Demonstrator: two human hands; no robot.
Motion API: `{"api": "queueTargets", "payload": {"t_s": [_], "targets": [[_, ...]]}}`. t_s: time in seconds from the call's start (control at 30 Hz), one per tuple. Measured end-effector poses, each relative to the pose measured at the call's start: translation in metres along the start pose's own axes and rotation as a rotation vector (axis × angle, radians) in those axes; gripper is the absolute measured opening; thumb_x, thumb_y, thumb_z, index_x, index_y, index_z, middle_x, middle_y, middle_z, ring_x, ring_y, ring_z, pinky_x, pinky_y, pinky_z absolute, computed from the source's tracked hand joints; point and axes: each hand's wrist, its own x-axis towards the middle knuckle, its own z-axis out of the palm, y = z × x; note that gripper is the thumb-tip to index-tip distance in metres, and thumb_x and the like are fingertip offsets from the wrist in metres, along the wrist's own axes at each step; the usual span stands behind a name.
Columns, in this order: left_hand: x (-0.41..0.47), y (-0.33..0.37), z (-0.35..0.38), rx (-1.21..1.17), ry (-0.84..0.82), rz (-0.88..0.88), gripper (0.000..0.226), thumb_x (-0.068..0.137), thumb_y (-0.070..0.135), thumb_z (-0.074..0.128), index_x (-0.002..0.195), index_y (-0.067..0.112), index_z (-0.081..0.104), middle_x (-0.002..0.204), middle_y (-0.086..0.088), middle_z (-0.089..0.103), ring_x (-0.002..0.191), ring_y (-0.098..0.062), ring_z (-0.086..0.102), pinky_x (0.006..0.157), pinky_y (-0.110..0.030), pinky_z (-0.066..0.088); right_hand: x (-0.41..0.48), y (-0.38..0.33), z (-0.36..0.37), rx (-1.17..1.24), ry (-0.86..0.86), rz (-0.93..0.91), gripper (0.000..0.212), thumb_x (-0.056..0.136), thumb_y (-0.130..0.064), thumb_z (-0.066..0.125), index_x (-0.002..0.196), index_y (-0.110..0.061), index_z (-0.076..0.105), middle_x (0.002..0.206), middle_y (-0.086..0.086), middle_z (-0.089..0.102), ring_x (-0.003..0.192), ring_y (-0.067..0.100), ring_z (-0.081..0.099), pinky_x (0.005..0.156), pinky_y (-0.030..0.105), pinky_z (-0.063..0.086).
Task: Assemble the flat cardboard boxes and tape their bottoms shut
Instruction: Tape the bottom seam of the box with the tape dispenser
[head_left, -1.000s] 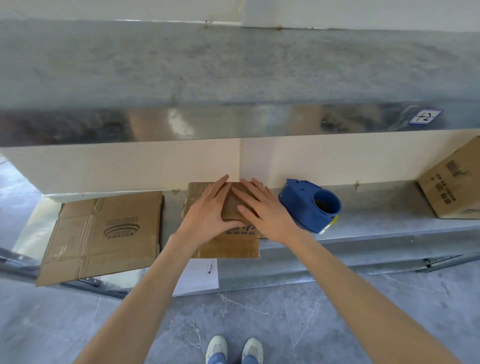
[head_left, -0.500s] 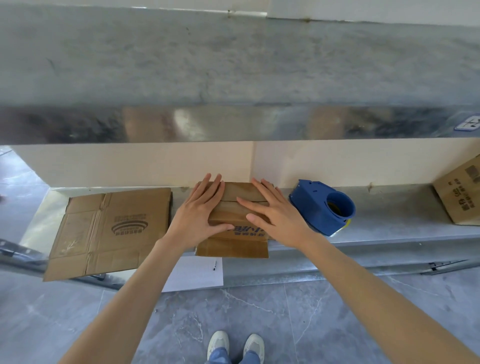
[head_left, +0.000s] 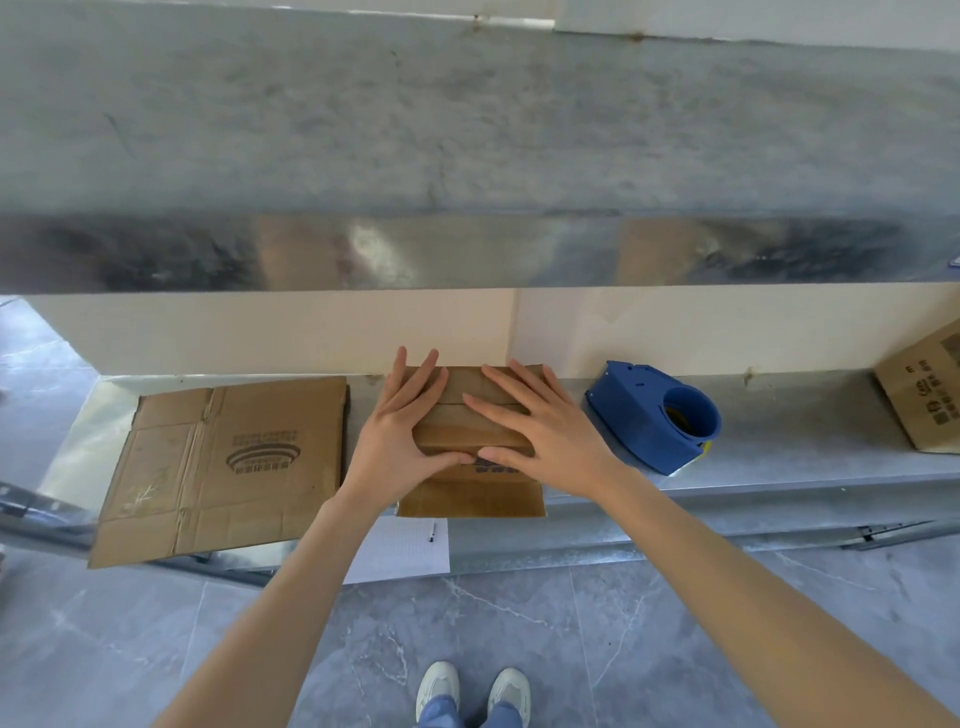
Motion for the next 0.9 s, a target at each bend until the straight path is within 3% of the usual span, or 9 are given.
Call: {"api": "queueTargets", "payload": {"t_s": [0.2,0.33,0.5,0.6,0.73,0.83,0.9], "targets": [[-0.001,0.002,0.005,-0.182,0.028,-0.142,0.104,0.058,0.043,0.092,0.147,0.016,0.045,0.163,0.008,0.022,0.153,-0.012,0.004,0.118,-0.029,0.018,0.004,0.0,0.007,0.169,0.09,0.036,0.065,0.092,-0.068,0.043,0.148,-0.036,0.042,0.161,-0.005,0.026,0.151,0.021,0.013,0.123,0.051,0.008],[-0.003,0.005,0.003,-0.247,0.014,-0.196,0.109,0.054,0.04,0.093,0.149,0.018,0.042,0.163,0.01,0.019,0.152,-0.009,0.004,0.118,-0.031,0.018,0.001,-0.008,0.008,0.477,0.211,0.183,0.059,0.094,-0.057,0.047,0.147,-0.03,0.045,0.161,-0.007,0.025,0.152,0.015,0.007,0.124,0.047,0.009],[-0.004,0.006,0.003,-0.302,0.032,-0.216,0.111,0.051,0.04,0.094,0.148,0.025,0.043,0.163,0.016,0.015,0.152,-0.007,0.006,0.118,-0.029,0.018,0.004,-0.022,0.012,0.823,0.376,0.418,0.049,0.097,-0.045,0.055,0.144,-0.031,0.049,0.161,-0.015,0.024,0.15,0.001,0.005,0.114,0.016,0.014],[-0.003,0.006,0.003,-0.316,0.032,-0.221,0.112,0.05,0.039,0.095,0.148,0.027,0.042,0.164,0.015,0.013,0.152,-0.01,0.011,0.12,-0.038,0.023,0.005,-0.023,0.014,0.879,0.401,0.449,0.051,0.097,-0.045,0.053,0.145,-0.031,0.047,0.161,-0.017,0.021,0.149,-0.002,0.007,0.113,0.014,0.015],[-0.003,0.005,0.0,-0.288,-0.013,-0.204,0.109,0.054,0.039,0.094,0.149,0.026,0.041,0.165,0.012,0.009,0.152,-0.012,0.008,0.121,-0.045,0.023,0.005,-0.02,0.011,0.827,0.351,0.461,0.052,0.095,-0.049,0.052,0.144,-0.033,0.048,0.163,-0.017,0.017,0.15,0.0,0.004,0.12,0.03,0.015],[-0.003,0.002,-0.005,-0.124,-0.046,-0.111,0.103,0.063,0.05,0.088,0.15,0.026,0.039,0.165,0.009,0.007,0.153,-0.016,-0.006,0.121,-0.052,0.011,0.003,-0.013,0.007,0.454,0.249,0.324,0.055,0.097,-0.054,0.045,0.146,-0.03,0.046,0.164,-0.008,0.015,0.153,0.013,-0.002,0.124,0.05,0.005],[-0.002,0.001,-0.009,0.033,-0.037,-0.009,0.099,0.069,0.057,0.08,0.151,0.024,0.037,0.165,0.007,0.011,0.153,-0.02,-0.007,0.121,-0.056,0.007,0.004,-0.008,0.001,0.178,0.216,0.207,0.056,0.1,-0.056,0.037,0.148,-0.03,0.043,0.164,-0.004,0.018,0.153,0.02,0.0,0.122,0.055,0.003]]}}
